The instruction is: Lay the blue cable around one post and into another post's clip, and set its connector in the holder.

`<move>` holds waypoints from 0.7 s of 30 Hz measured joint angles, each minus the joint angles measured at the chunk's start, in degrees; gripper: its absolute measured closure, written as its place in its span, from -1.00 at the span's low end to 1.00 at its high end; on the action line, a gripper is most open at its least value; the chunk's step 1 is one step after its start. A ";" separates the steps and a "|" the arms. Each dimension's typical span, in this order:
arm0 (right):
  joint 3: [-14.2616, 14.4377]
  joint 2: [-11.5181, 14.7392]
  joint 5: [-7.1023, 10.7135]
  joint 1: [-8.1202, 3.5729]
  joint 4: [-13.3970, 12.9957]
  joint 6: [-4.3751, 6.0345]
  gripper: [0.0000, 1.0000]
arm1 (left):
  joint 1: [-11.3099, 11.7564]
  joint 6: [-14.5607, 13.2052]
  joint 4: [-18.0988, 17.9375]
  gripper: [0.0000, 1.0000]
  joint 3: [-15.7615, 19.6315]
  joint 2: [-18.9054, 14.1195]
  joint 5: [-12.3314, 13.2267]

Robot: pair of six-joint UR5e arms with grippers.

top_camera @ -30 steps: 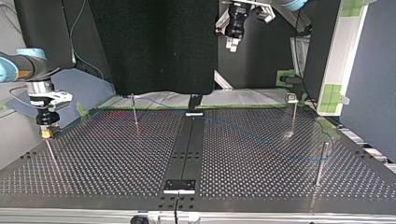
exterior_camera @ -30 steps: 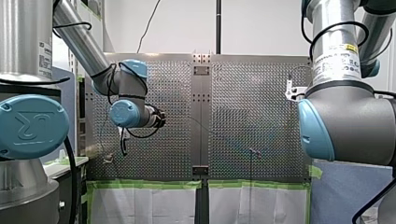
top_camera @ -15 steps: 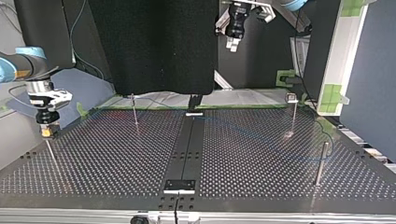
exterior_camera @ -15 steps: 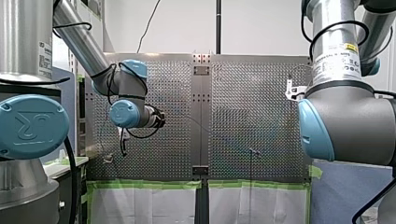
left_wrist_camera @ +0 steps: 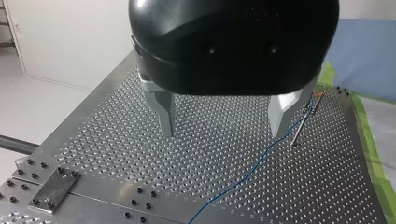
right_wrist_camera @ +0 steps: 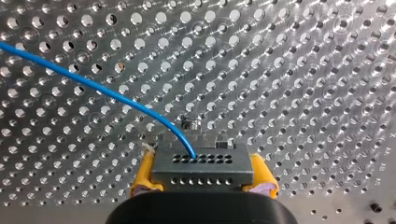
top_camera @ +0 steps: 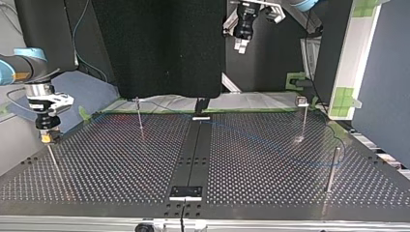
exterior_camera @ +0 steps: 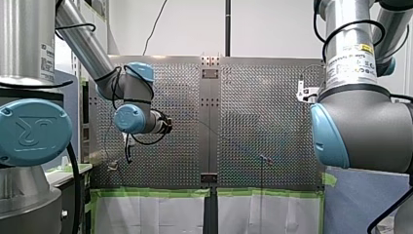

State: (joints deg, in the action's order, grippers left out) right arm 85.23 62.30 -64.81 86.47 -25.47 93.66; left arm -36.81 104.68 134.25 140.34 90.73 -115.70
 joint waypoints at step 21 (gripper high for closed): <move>0.01 -0.60 -0.83 0.13 -1.05 1.49 1.00 | 0.12 0.00 0.02 -1.00 0.00 0.00 0.17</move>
State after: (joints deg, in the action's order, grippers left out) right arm 85.24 61.70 -65.64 86.61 -26.52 95.15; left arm -36.69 104.67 134.26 140.34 90.73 -115.53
